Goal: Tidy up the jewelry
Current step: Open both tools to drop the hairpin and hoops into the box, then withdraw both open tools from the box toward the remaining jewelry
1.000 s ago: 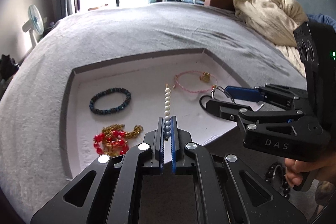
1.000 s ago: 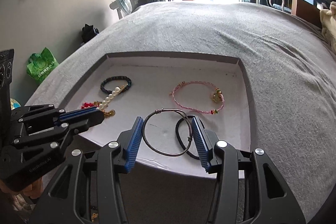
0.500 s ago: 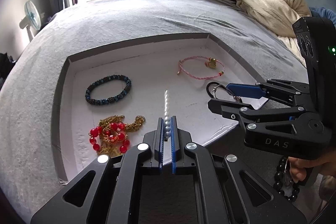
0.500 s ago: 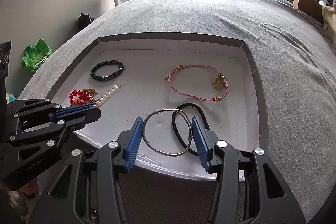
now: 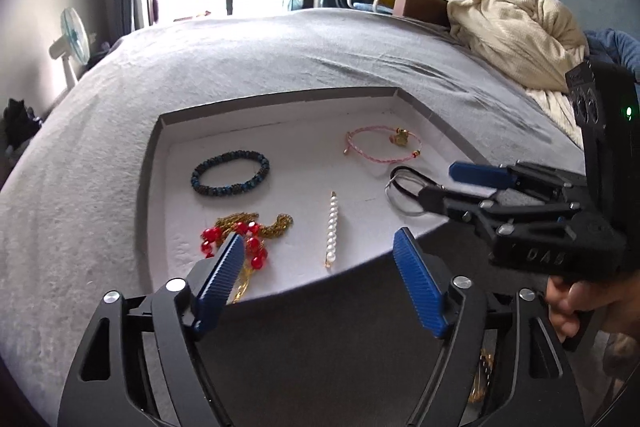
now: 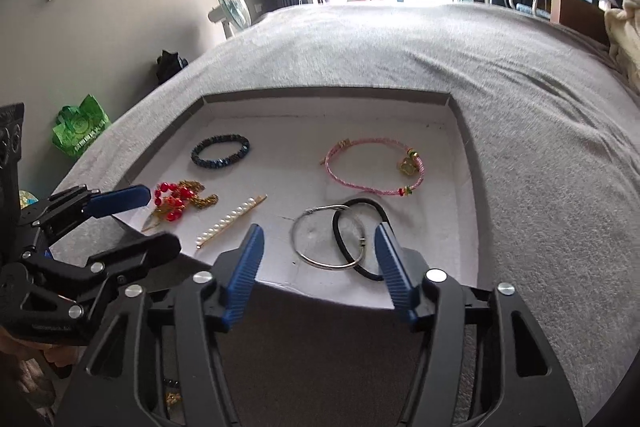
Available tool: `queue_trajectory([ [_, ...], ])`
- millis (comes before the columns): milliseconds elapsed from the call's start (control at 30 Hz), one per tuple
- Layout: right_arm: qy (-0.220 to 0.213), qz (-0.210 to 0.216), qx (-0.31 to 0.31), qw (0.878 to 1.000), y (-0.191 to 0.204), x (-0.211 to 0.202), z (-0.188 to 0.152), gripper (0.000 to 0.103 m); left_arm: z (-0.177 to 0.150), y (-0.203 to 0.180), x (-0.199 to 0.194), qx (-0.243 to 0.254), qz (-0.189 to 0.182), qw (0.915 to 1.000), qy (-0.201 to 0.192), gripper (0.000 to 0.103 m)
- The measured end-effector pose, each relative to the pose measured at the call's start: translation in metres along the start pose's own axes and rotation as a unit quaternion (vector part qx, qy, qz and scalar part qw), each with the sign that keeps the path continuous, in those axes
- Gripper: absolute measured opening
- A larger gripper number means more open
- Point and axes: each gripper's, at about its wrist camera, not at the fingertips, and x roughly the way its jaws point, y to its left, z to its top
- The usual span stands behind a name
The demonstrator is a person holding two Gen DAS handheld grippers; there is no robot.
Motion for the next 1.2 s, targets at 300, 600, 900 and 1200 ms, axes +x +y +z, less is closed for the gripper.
queue_trajectory([
  [300, -0.050, -0.014, -0.009, 0.999, 0.004, -0.027, -0.015, 0.090, -0.010, 0.006, -0.027, -0.017, 0.025, 0.9985, -0.045, 0.096],
  [600, -0.080, -0.021, 0.010, 0.997, -0.002, -0.054, -0.032, 0.097, -0.027, -0.002, -0.045, -0.007, 0.045, 0.9972, -0.060, 0.098],
  [900, -0.075, -0.025, 0.024, 0.997, -0.010, -0.071, -0.054, 0.097, -0.054, -0.014, -0.057, 0.002, 0.049, 0.9974, -0.052, 0.098],
  [1200, -0.075, -0.022, 0.009, 0.997, -0.003, -0.093, -0.074, 0.097, -0.076, -0.026, -0.066, 0.014, 0.049, 0.9975, -0.050, 0.098],
])
